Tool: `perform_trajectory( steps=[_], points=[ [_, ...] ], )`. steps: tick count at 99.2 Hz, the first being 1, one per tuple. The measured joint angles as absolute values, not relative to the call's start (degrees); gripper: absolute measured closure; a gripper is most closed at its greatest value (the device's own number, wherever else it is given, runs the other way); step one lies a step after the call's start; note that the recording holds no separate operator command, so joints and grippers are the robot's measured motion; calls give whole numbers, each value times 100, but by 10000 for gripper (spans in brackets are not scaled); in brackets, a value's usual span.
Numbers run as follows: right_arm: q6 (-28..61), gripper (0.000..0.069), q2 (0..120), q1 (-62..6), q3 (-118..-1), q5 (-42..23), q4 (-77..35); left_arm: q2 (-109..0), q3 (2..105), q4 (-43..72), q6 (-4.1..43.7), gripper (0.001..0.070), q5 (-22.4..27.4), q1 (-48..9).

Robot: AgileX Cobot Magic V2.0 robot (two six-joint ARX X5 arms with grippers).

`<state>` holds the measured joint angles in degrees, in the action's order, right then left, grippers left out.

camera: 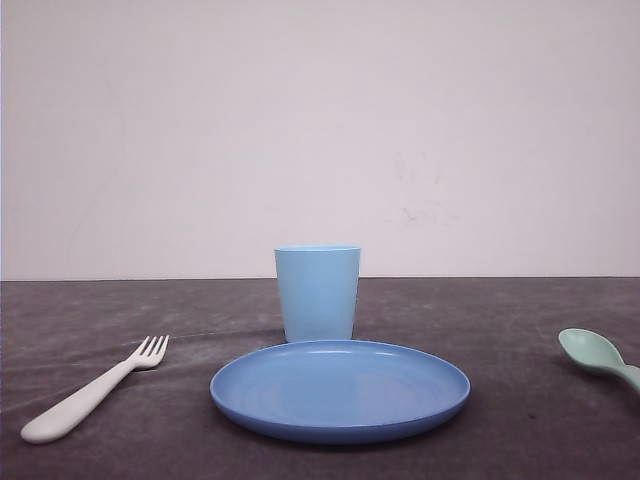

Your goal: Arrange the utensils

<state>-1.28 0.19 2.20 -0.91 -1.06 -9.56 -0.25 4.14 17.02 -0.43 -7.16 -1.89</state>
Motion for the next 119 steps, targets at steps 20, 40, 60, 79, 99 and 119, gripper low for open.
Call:
perform_trajectory(
  steps=[20,40,60,79,99,119],
  points=[
    [-130,687,19,220,-91,-104,-808,-25,414,1702,-40,685,-716,-189],
    [-329,687,19,220,-91,-80,-615,-25,405,1669,506,685,-714,-189],
    [-1269,687,19,220,-91,246,-615,-25,379,1570,1262,685,-628,-189],
    [-1844,687,19,220,-91,261,-615,-25,362,1516,1723,685,-563,-189],
    [-2447,687,93,220,-329,283,-956,-196,486,1688,1966,685,-228,-189],
    [-2379,687,934,217,-1743,344,-1712,-1074,1601,1822,2038,685,-43,-189]
  ],
)
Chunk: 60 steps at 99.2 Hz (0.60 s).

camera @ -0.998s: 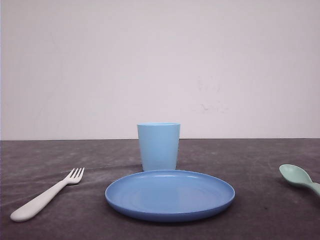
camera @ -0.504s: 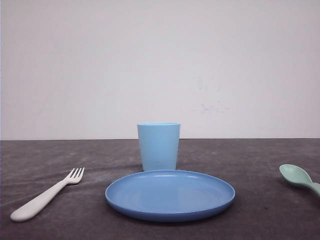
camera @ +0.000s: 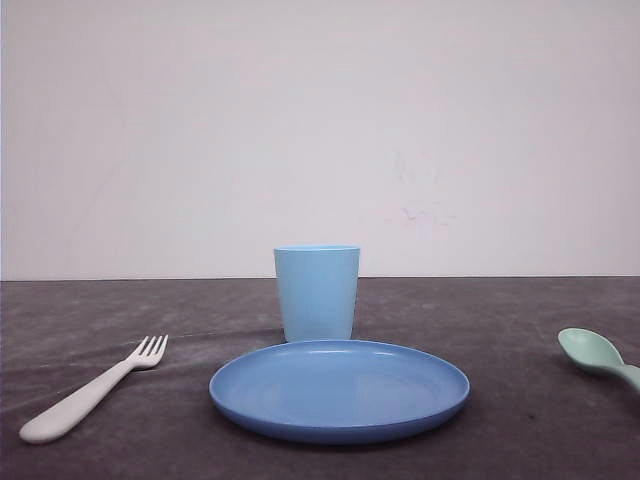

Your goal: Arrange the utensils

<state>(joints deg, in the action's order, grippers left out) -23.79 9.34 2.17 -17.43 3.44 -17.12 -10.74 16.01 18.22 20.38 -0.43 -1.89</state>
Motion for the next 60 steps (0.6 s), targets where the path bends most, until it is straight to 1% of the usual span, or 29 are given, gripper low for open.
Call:
perform_trajectory(
  steps=[9,24,35,44,47,50,60],
  points=[
    [-2088,687,1573,213,-2486,482,-2187,-1699,2268,2141,1962,685,73,-191],
    [-1500,687,2521,198,-3520,497,-2873,-2738,3347,2650,1763,685,143,-246],
    [-1232,687,2967,148,-3857,552,-3131,-3269,3848,2709,1610,685,145,-386],
    [-1149,680,3168,36,-3879,749,-3218,-3514,3942,2729,1566,679,169,-513],
    [-1131,656,3216,3,-3879,790,-3260,-3577,3944,2738,1562,663,196,-558],
    [-1111,612,3269,-32,-3879,801,-3288,-3636,3946,2757,1553,635,239,-602],
    [-1090,403,3420,-126,-3885,937,-3328,-3833,3946,2781,1505,508,360,-764]
  ],
)
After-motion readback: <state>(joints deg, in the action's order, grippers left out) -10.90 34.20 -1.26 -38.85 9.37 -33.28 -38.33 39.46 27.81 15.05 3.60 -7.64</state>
